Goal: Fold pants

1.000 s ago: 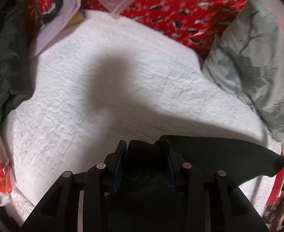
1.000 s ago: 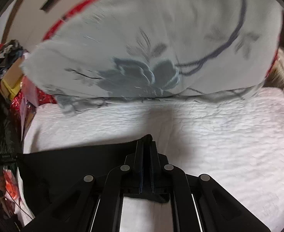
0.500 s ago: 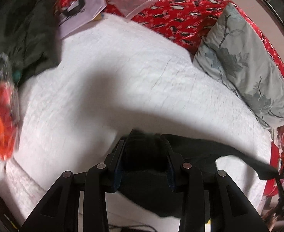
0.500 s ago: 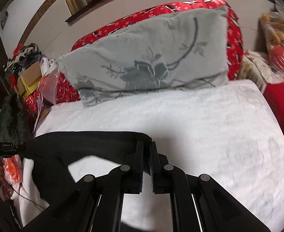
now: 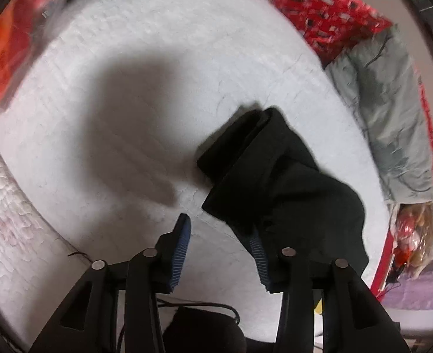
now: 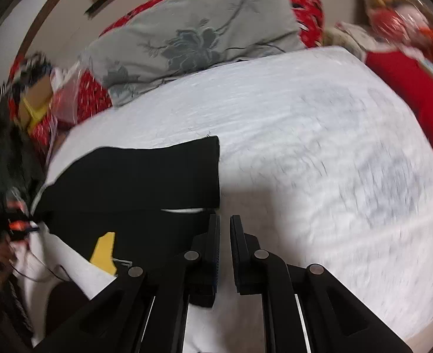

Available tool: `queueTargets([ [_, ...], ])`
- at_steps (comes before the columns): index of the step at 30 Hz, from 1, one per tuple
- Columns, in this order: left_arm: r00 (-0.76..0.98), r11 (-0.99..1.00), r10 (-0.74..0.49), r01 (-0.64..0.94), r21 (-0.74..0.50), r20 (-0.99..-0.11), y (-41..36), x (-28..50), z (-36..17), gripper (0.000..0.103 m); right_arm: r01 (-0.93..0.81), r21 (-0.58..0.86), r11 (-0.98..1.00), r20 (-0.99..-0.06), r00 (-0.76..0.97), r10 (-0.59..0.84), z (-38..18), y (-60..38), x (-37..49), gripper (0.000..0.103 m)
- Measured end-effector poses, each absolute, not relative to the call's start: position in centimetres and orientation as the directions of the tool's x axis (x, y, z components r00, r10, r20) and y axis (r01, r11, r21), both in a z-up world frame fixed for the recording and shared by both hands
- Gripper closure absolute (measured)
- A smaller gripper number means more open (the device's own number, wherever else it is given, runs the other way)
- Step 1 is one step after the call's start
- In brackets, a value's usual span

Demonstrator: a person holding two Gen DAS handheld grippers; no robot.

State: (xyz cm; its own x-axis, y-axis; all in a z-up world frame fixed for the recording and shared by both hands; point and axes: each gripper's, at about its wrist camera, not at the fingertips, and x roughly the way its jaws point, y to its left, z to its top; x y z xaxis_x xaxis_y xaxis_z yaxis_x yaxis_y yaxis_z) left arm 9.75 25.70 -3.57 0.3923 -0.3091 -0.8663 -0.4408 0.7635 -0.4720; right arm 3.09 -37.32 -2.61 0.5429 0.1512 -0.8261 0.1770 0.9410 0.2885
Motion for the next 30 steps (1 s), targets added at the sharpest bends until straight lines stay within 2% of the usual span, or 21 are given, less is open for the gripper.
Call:
queueTargets([
  [4, 0.47, 0.744, -0.311, -0.42, -0.52, -0.826, 26.1, 7.9, -0.9, 0.041, 0.221, 0.337, 0.915, -0.817, 0.551, 0.168, -1.8, -38.4, 2.5, 0.09],
  [8, 0.484, 0.769, -0.328, -0.362, -0.527, -0.811, 23.7, 7.6, -0.1, 0.03, 0.285, 0.462, 0.84, -0.785, 0.573, 0.237, -1.7, -39.3, 3.3, 0.076],
  [11, 0.434, 0.772, -0.358, -0.36, -0.523, -0.827, 22.2, 8.1, -1.9, 0.03, 0.327, 0.53, 0.782, -0.778, 0.555, 0.295, -2.8, -39.1, 5.0, 0.067],
  [18, 0.407, 0.656, -0.442, -0.461, -0.598, -0.799, 23.2, 10.9, -5.6, 0.031, 0.395, 0.494, 0.774, -0.83, 0.481, 0.284, -6.2, -38.4, 8.8, 0.066],
  [27, 0.377, 0.638, -0.448, -0.5, -0.586, -0.81, 22.5, 15.2, -7.6, 0.03, 0.396, 0.452, 0.799, -0.854, 0.45, 0.261, -8.5, -38.0, 11.4, 0.057],
  [30, 0.367, 0.637, -0.43, -0.524, -0.565, -0.825, 22.1, 16.2, -8.4, 0.035, 0.357, 0.459, 0.814, -0.844, 0.46, 0.274, -8.7, -37.5, 12.3, 0.057],
])
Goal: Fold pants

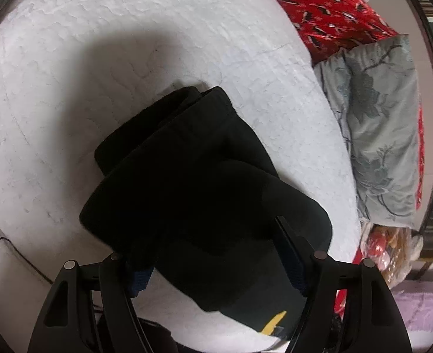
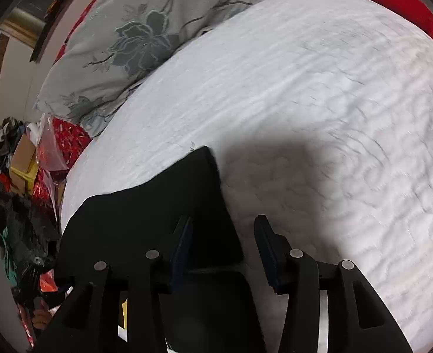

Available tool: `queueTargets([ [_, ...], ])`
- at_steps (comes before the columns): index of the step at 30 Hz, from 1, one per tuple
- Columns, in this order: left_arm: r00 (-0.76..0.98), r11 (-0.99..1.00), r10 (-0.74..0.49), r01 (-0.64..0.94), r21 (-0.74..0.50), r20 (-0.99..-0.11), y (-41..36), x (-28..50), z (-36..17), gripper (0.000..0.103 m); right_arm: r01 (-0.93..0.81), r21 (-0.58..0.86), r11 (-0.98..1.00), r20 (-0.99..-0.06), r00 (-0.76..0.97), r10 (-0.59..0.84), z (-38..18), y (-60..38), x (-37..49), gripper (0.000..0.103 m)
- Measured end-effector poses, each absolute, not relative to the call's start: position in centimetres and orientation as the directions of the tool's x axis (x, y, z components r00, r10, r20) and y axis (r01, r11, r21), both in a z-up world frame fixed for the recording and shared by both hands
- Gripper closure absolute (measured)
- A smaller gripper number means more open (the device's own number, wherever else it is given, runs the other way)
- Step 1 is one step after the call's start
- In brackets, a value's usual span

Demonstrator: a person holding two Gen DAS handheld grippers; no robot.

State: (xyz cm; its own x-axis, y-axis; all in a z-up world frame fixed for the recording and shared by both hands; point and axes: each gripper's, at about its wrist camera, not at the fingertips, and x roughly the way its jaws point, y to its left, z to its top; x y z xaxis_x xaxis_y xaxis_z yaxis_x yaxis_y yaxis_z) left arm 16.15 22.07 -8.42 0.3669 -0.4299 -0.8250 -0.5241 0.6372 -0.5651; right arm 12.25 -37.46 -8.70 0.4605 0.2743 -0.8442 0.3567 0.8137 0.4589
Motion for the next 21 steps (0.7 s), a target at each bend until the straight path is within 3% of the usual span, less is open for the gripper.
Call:
queueTargets([
  [2, 0.368, 0.625, -0.414, -0.551, -0.554, -0.833, 22.1, 16.7, -8.8, 0.054, 0.314, 0.456, 0.833, -0.841, 0.459, 0.288, -8.8, -36.8, 13.1, 0.062],
  [4, 0.371, 0.605, -0.412, -0.572, -0.554, -0.832, 22.2, 17.0, -8.9, 0.072, 0.294, 0.439, 0.849, -0.848, 0.448, 0.283, -8.7, -36.3, 13.7, 0.087],
  [7, 0.385, 0.6, -0.414, -0.566, -0.565, -0.825, 22.4, 17.9, -7.9, 0.084, 0.293, 0.488, 0.822, -0.824, 0.464, 0.324, -8.1, -36.3, 14.3, 0.092],
  [15, 0.456, 0.647, -0.441, -0.435, -0.626, -0.773, 22.0, 16.4, -3.1, 0.087, 0.217, 0.659, 0.72, -0.68, 0.58, 0.448, -2.0, -35.5, 11.0, 0.093],
  [21, 0.427, 0.652, -0.433, -0.459, -0.603, -0.794, 24.1, 12.6, -5.1, 0.087, 0.282, 0.694, 0.662, -0.675, 0.574, 0.463, -3.5, -36.0, 6.0, 0.093],
])
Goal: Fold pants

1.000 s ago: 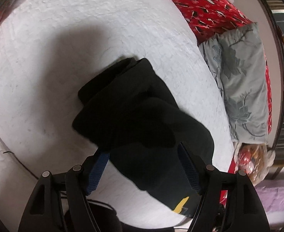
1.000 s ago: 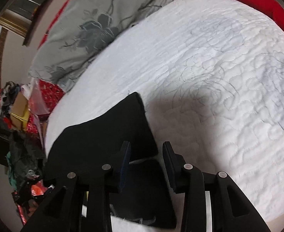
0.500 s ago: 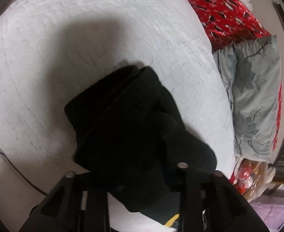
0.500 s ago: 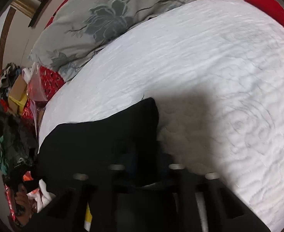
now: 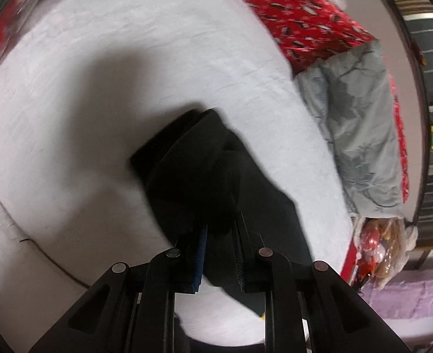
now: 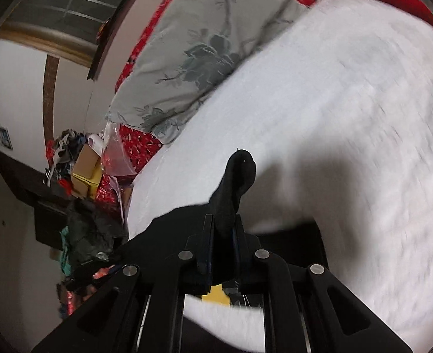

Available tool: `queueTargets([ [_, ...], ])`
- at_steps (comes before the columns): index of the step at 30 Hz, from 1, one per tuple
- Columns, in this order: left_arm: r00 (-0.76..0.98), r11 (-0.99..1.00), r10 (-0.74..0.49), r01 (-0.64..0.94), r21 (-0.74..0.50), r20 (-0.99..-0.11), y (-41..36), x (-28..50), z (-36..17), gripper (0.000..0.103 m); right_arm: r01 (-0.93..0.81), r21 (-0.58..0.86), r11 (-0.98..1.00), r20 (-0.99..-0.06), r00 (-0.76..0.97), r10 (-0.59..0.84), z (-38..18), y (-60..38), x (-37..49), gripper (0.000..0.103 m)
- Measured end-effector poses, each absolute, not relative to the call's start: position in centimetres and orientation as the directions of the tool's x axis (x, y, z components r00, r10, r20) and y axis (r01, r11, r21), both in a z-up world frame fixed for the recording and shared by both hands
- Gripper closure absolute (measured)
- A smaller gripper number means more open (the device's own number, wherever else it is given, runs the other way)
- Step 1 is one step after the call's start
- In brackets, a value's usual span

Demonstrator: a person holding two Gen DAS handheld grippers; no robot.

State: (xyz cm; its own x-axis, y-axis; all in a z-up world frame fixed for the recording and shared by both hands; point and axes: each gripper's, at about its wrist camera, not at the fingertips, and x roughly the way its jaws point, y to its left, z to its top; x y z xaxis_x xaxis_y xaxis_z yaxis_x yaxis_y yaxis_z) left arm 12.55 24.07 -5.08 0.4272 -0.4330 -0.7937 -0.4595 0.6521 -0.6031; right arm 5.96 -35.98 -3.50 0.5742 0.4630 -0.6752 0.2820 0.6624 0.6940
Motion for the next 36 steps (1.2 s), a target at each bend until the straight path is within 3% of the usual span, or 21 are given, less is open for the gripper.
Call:
queueTargets([
  [10, 0.377, 0.612, -0.433, -0.543, -0.574, -0.819, 26.2, 11.7, -8.0, 0.085, 0.405, 0.67, 0.622, -0.729, 0.514, 0.451, -8.5, -36.8, 3.1, 0.093],
  [19, 0.454, 0.638, -0.365, -0.514, -0.573, -0.813, 27.5, 9.3, -4.1, 0.091, 0.349, 0.794, 0.497, -0.593, 0.621, 0.512, -5.8, -38.2, 1.9, 0.093],
  [25, 0.413, 0.595, -0.429, -0.54, -0.595, -0.803, 27.9, 8.0, -6.5, 0.09, 0.456, 0.755, 0.472, -0.655, 0.572, 0.494, -9.4, -38.9, 1.3, 0.093],
  [26, 0.426, 0.6, -0.443, -0.513, -0.614, -0.789, 27.4, 7.8, -6.4, 0.088, 0.467, 0.743, 0.479, -0.668, 0.56, 0.49, -9.8, -38.8, 1.2, 0.093],
  [27, 0.437, 0.609, -0.455, -0.483, -0.629, -0.776, 26.9, 7.9, -6.1, 0.079, 0.47, 0.738, 0.485, -0.674, 0.552, 0.491, -10.1, -38.6, 1.2, 0.092],
  [30, 0.476, 0.63, -0.44, -0.442, -0.639, -0.762, 25.6, 7.7, -5.1, 0.039, 0.471, 0.732, 0.492, -0.68, 0.544, 0.491, -10.3, -38.3, 1.3, 0.089],
  [32, 0.5, 0.634, -0.436, -0.419, -0.649, -0.748, 24.7, 7.9, -4.6, 0.034, 0.469, 0.731, 0.496, -0.682, 0.543, 0.491, -10.1, -38.3, 1.5, 0.089],
  [36, 0.475, 0.658, -0.435, -0.412, -0.63, -0.765, 23.1, 9.1, -5.4, 0.035, 0.457, 0.718, 0.524, -0.693, 0.531, 0.487, -9.7, -37.9, 1.7, 0.088],
])
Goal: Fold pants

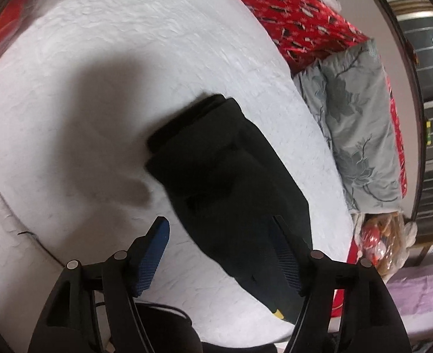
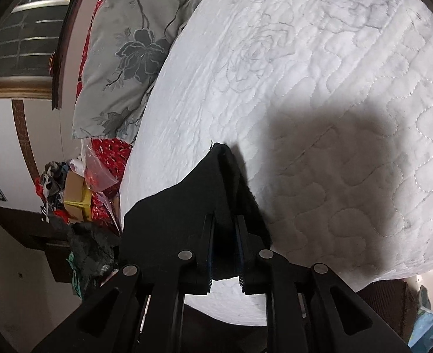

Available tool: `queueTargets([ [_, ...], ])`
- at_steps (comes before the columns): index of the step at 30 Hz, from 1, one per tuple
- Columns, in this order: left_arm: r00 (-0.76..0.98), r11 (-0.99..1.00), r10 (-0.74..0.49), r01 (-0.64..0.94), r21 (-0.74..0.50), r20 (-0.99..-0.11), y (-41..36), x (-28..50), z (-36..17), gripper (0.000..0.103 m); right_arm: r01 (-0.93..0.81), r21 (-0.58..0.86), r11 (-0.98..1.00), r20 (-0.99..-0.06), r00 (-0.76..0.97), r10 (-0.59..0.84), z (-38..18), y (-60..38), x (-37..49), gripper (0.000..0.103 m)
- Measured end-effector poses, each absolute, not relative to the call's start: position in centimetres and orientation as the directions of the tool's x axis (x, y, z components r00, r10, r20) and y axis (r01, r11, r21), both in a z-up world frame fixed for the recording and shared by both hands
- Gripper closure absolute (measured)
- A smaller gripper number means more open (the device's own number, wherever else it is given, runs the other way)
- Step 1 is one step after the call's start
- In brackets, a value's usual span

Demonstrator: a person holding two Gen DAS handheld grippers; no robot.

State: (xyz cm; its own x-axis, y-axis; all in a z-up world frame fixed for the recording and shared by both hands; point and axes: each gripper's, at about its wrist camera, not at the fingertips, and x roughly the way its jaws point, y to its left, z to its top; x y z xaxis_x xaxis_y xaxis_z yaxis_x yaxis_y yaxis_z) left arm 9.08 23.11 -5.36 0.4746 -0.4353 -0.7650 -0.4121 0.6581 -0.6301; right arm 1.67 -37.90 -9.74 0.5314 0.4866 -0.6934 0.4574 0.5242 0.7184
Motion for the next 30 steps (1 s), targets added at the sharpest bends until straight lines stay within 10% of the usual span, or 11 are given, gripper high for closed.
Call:
queueTargets([
  [9, 0.456, 0.634, -0.473, -0.417, -0.651, -0.754, 22.3, 12.9, -7.9, 0.059, 0.442, 0.702, 0.559, -0.708, 0.519, 0.479, -9.4, -37.1, 2.0, 0.088],
  [24, 0.41, 0.655, -0.445, -0.458, -0.601, -0.796, 22.4, 15.9, -9.7, 0.058, 0.431, 0.693, 0.578, -0.716, 0.498, 0.488, -9.5, -36.4, 2.9, 0.084],
  [30, 0.434, 0.628, -0.452, -0.466, -0.623, -0.78, 21.7, 16.4, -9.5, 0.098, 0.437, 0.68, 0.589, -0.728, 0.495, 0.474, -10.0, -36.4, 3.1, 0.083],
])
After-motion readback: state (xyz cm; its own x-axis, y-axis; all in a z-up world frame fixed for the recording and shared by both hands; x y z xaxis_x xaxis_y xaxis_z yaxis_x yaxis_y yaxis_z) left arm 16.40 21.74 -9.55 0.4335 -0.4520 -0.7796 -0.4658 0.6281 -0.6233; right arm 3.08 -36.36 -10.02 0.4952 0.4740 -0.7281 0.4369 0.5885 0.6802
